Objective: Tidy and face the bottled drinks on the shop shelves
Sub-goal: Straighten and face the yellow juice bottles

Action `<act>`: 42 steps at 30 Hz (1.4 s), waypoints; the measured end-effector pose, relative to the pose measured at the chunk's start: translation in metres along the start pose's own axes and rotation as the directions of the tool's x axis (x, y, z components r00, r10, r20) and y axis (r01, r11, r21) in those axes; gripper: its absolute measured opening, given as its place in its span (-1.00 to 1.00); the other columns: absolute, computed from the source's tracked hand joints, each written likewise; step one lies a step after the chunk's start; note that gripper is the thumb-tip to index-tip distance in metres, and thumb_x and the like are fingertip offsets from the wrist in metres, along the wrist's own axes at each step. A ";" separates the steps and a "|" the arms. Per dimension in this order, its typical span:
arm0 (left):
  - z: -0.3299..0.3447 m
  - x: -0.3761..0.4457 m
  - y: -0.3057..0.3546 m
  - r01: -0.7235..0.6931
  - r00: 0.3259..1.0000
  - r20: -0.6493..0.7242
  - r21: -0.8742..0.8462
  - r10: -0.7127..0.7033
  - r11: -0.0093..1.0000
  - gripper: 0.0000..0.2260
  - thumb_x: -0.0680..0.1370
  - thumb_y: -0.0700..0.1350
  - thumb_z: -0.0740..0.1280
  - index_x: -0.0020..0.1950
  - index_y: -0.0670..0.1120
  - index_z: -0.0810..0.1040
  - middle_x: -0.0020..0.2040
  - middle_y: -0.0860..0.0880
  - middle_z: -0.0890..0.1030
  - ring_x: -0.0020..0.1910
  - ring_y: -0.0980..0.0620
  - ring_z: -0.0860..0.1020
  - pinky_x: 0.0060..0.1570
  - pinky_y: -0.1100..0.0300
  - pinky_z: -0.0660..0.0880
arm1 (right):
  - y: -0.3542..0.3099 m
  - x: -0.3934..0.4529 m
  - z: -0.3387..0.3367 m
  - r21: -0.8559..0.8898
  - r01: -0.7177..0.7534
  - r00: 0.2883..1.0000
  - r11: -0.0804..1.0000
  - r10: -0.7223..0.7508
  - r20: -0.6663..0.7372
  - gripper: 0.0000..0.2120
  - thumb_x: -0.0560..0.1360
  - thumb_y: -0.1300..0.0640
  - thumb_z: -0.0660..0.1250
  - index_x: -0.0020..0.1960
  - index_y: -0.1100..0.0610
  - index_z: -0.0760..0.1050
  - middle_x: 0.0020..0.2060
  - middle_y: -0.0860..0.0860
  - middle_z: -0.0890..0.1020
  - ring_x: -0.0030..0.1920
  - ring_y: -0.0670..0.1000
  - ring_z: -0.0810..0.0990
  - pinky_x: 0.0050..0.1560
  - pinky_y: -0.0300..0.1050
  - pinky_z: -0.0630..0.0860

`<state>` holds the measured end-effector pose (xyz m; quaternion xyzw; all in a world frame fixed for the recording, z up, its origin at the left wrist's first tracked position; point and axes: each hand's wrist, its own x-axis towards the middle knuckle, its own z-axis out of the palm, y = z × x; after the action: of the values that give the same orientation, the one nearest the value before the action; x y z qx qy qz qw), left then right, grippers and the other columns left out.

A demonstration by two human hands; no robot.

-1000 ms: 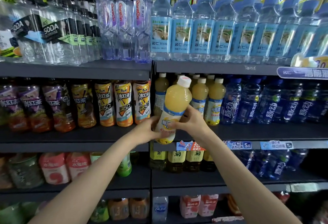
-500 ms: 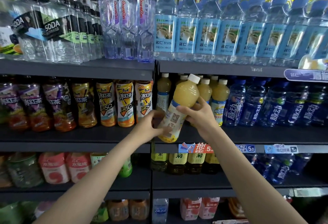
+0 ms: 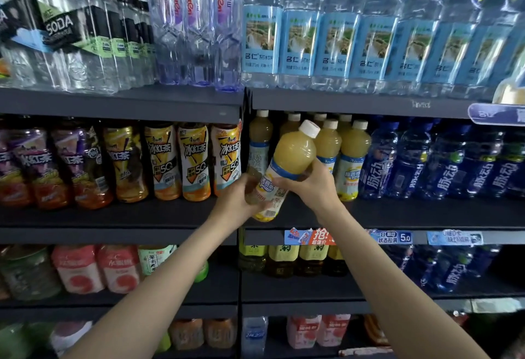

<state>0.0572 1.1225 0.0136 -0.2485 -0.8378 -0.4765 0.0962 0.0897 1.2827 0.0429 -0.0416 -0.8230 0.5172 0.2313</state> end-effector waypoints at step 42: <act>0.083 0.149 -0.062 0.439 0.875 -0.254 0.060 -0.411 0.897 -0.54 0.60 -0.19 0.18 0.46 -0.28 0.15 0.43 -0.23 0.31 0.40 -0.15 0.28 0.22 0.23 0.17 | 0.092 0.067 -0.002 -0.545 0.461 0.880 0.700 -0.440 0.179 -0.57 0.40 0.35 0.37 0.24 0.21 0.40 0.10 0.15 0.43 -0.08 0.16 0.54 -0.32 -0.17 0.36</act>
<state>-0.0959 1.2144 -0.0175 0.0059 -0.8806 -0.4628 0.1017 0.0150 1.3474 -0.0140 0.1025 -0.9281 0.1739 0.3127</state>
